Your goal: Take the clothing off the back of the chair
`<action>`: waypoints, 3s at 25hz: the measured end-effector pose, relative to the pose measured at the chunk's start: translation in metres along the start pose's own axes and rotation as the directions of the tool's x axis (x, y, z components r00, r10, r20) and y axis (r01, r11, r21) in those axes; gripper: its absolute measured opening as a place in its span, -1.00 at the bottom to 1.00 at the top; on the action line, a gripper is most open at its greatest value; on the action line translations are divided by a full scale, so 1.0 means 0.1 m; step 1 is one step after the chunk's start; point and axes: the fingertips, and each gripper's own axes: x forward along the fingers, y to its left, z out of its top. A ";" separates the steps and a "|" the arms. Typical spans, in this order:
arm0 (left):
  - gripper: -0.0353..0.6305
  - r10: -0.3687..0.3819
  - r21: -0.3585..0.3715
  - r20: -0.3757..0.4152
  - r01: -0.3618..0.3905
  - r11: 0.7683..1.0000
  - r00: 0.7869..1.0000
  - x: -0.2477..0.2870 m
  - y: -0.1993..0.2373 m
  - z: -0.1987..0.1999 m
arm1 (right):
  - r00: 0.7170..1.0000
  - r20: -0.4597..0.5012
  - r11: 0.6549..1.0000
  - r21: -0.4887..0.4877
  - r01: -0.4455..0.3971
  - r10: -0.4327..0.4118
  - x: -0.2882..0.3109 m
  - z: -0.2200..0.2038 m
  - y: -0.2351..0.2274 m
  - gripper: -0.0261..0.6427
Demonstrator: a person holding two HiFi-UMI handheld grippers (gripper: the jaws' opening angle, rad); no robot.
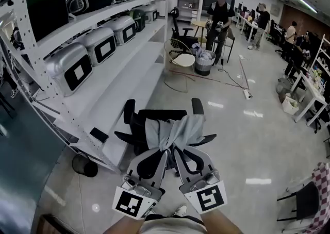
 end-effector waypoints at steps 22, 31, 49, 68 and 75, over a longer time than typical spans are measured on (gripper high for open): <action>-0.85 -0.235 -0.089 0.094 0.244 0.966 0.967 -0.01 -0.56 0.27 | 0.979 0.052 0.980 -0.026 0.199 -0.198 -0.57 0.37 0.03 -0.86; -0.85 -0.193 -0.068 0.116 0.202 0.977 0.974 -0.02 -0.79 0.41 | 0.985 0.103 0.990 -0.002 0.141 -0.140 -0.78 0.51 -0.03 -0.87; -0.85 -0.129 -0.015 0.127 0.132 0.991 0.983 -0.11 -1.35 0.51 | 0.990 0.129 0.998 0.020 0.056 -0.058 -1.33 0.58 -0.09 -0.87; -0.85 -0.220 -0.039 0.131 0.227 0.973 0.967 -0.05 -1.85 0.50 | 0.990 0.111 0.996 0.023 0.083 -0.085 -1.69 0.50 -0.23 -0.87; -0.85 -0.262 0.021 0.181 0.262 0.965 0.948 -0.08 -2.15 0.73 | 0.978 0.191 0.996 -0.005 0.085 -0.083 -1.92 0.75 -0.32 -0.87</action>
